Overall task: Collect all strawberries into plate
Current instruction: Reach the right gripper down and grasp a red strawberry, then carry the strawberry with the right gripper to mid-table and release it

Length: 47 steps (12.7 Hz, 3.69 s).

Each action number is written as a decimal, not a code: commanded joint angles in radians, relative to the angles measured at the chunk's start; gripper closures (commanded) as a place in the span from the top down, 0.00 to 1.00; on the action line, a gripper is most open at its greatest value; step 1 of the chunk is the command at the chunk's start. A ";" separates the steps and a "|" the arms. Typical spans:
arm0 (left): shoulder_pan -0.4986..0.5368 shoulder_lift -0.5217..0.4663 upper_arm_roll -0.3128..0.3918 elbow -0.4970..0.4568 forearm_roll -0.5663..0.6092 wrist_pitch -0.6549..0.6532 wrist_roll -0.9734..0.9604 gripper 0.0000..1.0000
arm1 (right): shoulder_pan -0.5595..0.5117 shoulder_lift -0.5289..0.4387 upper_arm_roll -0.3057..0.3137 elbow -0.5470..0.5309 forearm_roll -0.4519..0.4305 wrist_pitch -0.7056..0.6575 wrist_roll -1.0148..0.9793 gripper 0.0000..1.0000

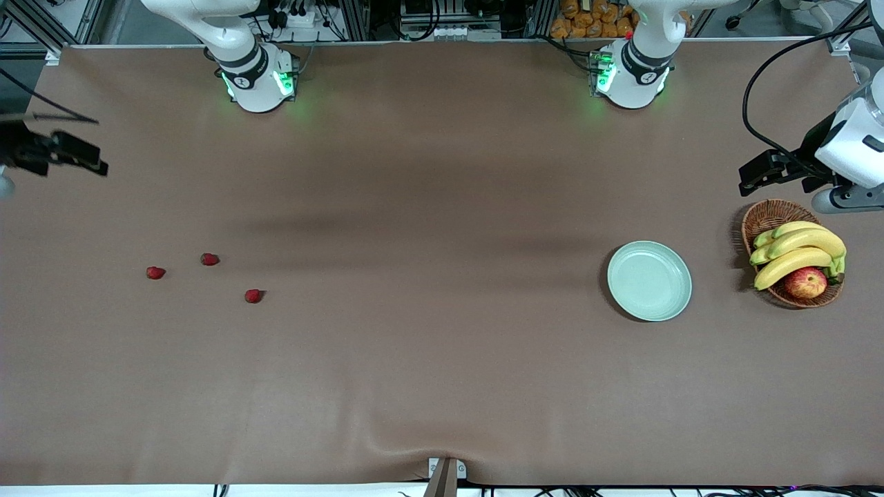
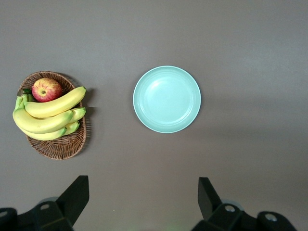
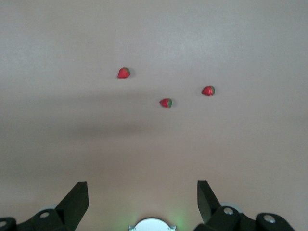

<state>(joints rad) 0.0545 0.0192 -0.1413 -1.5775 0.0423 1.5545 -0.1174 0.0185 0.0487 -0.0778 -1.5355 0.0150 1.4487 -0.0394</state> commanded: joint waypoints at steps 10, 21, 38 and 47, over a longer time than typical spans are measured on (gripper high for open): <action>0.007 -0.005 -0.004 -0.004 0.008 -0.010 0.016 1.00 | -0.015 0.387 0.000 -0.302 -0.001 0.528 -0.023 1.00; 0.002 -0.001 -0.004 -0.015 0.008 -0.004 0.015 1.00 | -0.072 0.499 0.000 -0.391 -0.001 0.625 -0.137 1.00; -0.002 -0.005 -0.009 -0.018 0.010 -0.001 0.015 1.00 | -0.054 0.494 0.006 -0.281 0.013 0.621 -0.197 0.00; -0.001 -0.001 -0.012 -0.021 0.007 0.003 0.015 1.00 | 0.283 0.433 0.021 -0.143 0.292 0.628 -0.050 0.00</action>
<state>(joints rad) 0.0511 0.0223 -0.1508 -1.5991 0.0423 1.5551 -0.1174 0.2200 0.4769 -0.0464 -1.6849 0.2634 2.0842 -0.1628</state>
